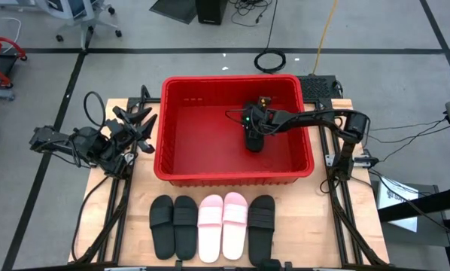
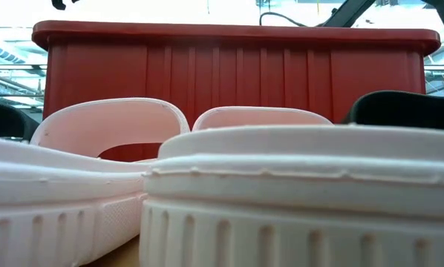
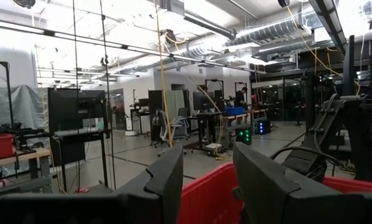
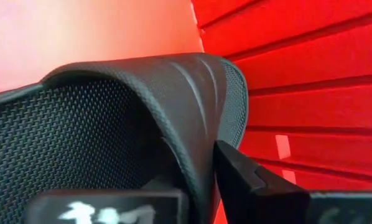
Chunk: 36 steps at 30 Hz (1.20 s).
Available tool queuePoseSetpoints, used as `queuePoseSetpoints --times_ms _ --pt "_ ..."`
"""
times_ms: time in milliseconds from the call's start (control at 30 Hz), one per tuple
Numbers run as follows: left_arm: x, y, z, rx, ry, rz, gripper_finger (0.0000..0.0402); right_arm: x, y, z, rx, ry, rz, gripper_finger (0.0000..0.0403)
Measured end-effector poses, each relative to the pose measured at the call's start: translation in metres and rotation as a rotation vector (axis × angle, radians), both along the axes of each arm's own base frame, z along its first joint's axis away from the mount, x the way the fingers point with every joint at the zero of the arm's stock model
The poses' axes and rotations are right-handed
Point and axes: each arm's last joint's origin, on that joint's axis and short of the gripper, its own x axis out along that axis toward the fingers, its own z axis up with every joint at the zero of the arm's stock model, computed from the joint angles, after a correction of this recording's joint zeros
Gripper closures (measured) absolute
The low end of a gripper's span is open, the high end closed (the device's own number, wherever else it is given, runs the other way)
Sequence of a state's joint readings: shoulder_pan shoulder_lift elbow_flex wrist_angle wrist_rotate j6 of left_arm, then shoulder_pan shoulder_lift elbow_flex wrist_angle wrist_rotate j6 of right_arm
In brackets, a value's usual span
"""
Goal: Pick and place slides into bin
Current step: Put the black slide into the red bin
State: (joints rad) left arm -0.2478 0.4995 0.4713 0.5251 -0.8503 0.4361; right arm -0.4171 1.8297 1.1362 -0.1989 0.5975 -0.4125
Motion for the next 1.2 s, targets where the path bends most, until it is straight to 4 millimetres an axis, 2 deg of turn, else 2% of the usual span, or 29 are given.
queuePoseSetpoints --times_ms 700,833,1067,1200 --pt "0.0000 0.0000 0.0000 -0.003 -0.002 -0.001 0.0254 0.0036 -0.0014 0.0029 -0.014 -0.023 0.044 0.0356" --pt "0.0000 0.0000 0.0000 -0.004 -0.002 -0.001 0.0254 0.0039 -0.0016 0.0031 -0.016 -0.028 0.043 0.0324" --pt "0.0000 0.0000 0.0000 -0.004 -0.002 -0.002 0.0254 0.0042 -0.0004 0.0030 -0.004 -0.058 0.014 0.0228" --pt "0.0000 0.0000 -0.0001 -0.004 -0.002 -0.001 0.0254 0.0062 0.0041 0.0028 0.003 -0.076 0.009 0.0187"
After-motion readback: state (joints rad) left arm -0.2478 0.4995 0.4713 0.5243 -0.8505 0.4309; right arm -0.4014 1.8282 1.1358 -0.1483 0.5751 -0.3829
